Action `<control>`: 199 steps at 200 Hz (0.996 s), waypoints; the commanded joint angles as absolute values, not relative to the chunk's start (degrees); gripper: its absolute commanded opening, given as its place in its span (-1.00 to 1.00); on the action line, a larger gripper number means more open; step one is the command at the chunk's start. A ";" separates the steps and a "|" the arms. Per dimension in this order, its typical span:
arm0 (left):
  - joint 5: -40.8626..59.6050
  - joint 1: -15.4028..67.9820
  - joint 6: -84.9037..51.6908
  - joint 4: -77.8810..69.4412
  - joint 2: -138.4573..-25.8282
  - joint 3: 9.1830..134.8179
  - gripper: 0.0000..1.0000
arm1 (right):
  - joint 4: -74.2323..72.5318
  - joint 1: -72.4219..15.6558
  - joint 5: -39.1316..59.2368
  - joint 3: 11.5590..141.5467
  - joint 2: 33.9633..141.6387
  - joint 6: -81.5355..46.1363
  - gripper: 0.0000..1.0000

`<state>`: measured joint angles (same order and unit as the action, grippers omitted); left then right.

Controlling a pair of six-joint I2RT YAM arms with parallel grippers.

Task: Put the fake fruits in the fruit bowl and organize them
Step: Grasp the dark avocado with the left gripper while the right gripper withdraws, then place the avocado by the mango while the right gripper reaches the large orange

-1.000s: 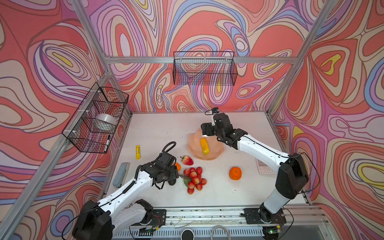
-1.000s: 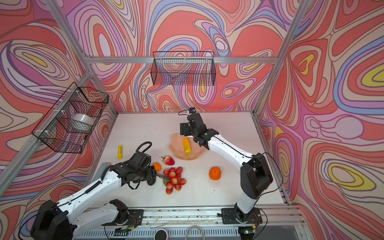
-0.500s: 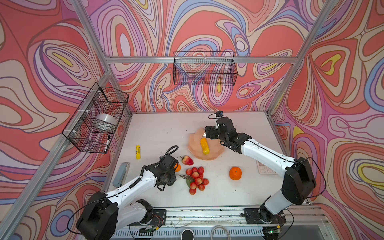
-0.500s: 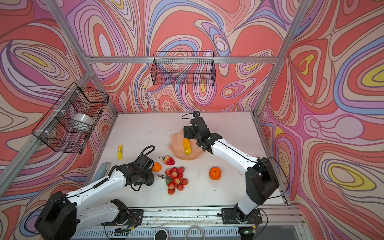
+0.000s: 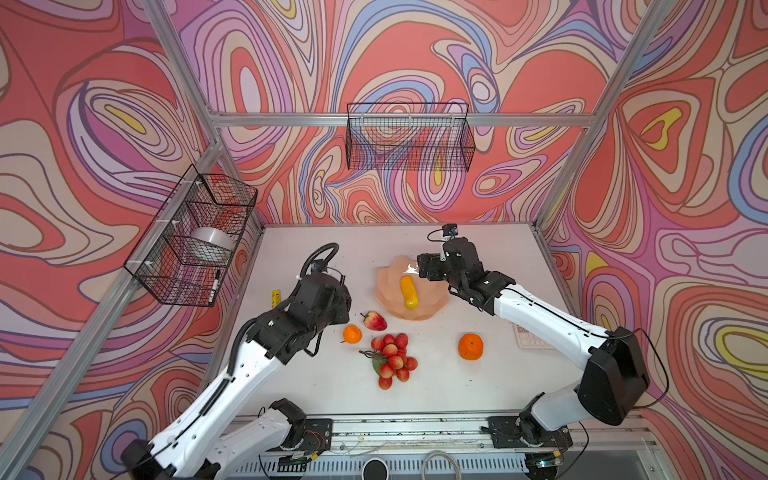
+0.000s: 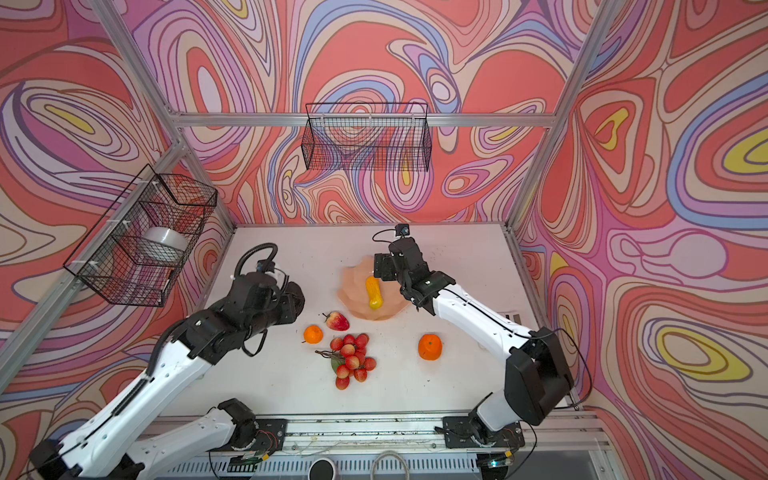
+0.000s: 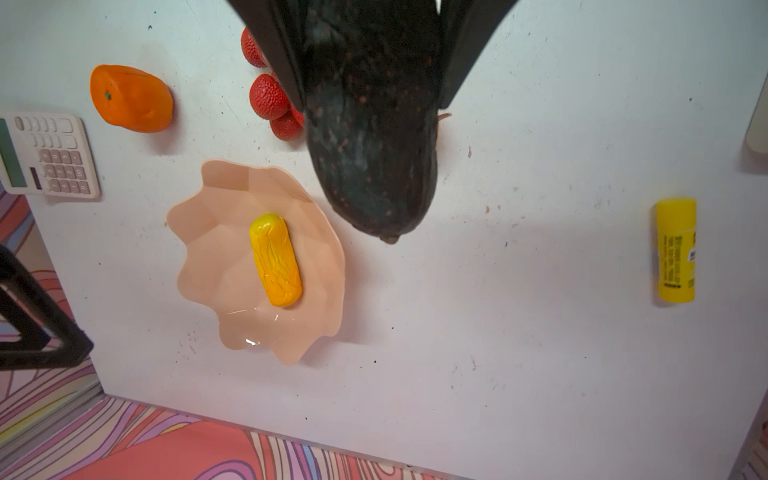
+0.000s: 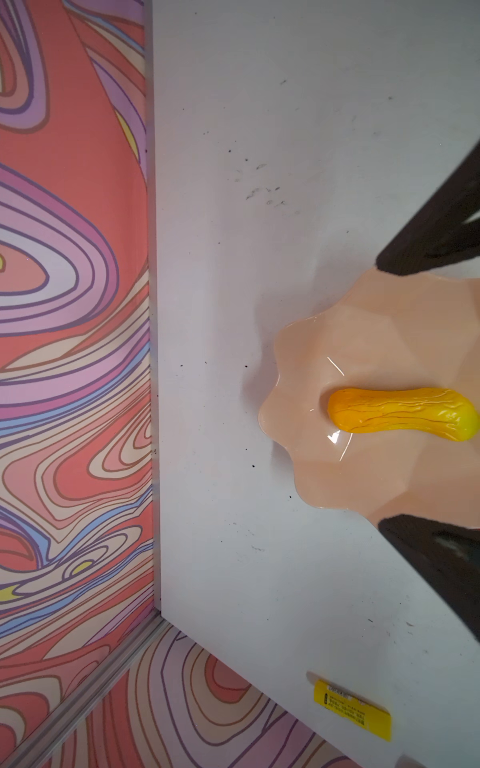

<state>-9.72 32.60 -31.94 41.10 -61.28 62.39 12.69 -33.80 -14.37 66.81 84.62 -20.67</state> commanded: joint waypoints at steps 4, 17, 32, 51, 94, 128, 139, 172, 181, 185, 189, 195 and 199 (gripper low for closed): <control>-4.18 32.70 -28.12 35.02 -78.04 68.92 -0.32 | 14.91 -32.11 -16.71 62.25 79.18 -23.38 0.97; -1.01 32.79 -27.61 32.15 -85.19 72.32 -0.34 | 15.29 -31.05 -16.37 59.43 75.76 -24.05 0.97; 1.32 32.84 -28.03 29.57 -91.72 75.59 -0.34 | 15.89 -29.80 -15.82 55.92 71.53 -25.22 0.97; 2.85 33.03 -27.86 28.98 -98.96 80.33 -0.35 | 19.59 -29.02 -16.54 54.12 68.08 -26.05 0.97; 3.51 34.20 -28.82 31.21 -111.30 90.39 -0.36 | 29.44 -28.83 -17.77 51.67 65.67 -29.41 0.97; 2.13 34.29 -30.71 34.80 -115.77 93.40 -0.38 | 32.38 -28.85 -17.09 49.14 64.57 -31.18 0.96; 2.48 34.37 -31.39 33.86 -115.75 92.39 -0.38 | 33.72 -28.83 -17.05 48.73 64.84 -31.51 0.96; 1.66 35.02 -33.09 32.18 -116.22 90.37 -0.31 | 37.84 -28.88 -15.62 47.56 66.51 -33.56 0.95; 2.07 35.02 -33.38 31.87 -116.59 90.16 -0.29 | 37.87 -28.89 -13.99 46.80 66.79 -34.31 0.95; 2.23 35.04 -33.48 31.78 -116.71 90.20 -0.28 | 37.84 -28.85 -13.37 46.28 66.85 -34.76 0.96; 2.38 35.07 -33.68 31.81 -116.89 90.25 -0.26 | 37.70 -28.90 -12.56 45.84 66.82 -35.29 0.95; 2.66 35.07 -33.70 31.77 -117.16 90.40 -0.20 | 37.47 -28.85 -11.47 44.90 66.80 -36.08 0.95; 2.75 35.07 -33.71 31.90 -117.28 90.52 -0.16 | 37.16 -28.83 -10.83 44.33 66.73 -36.51 0.95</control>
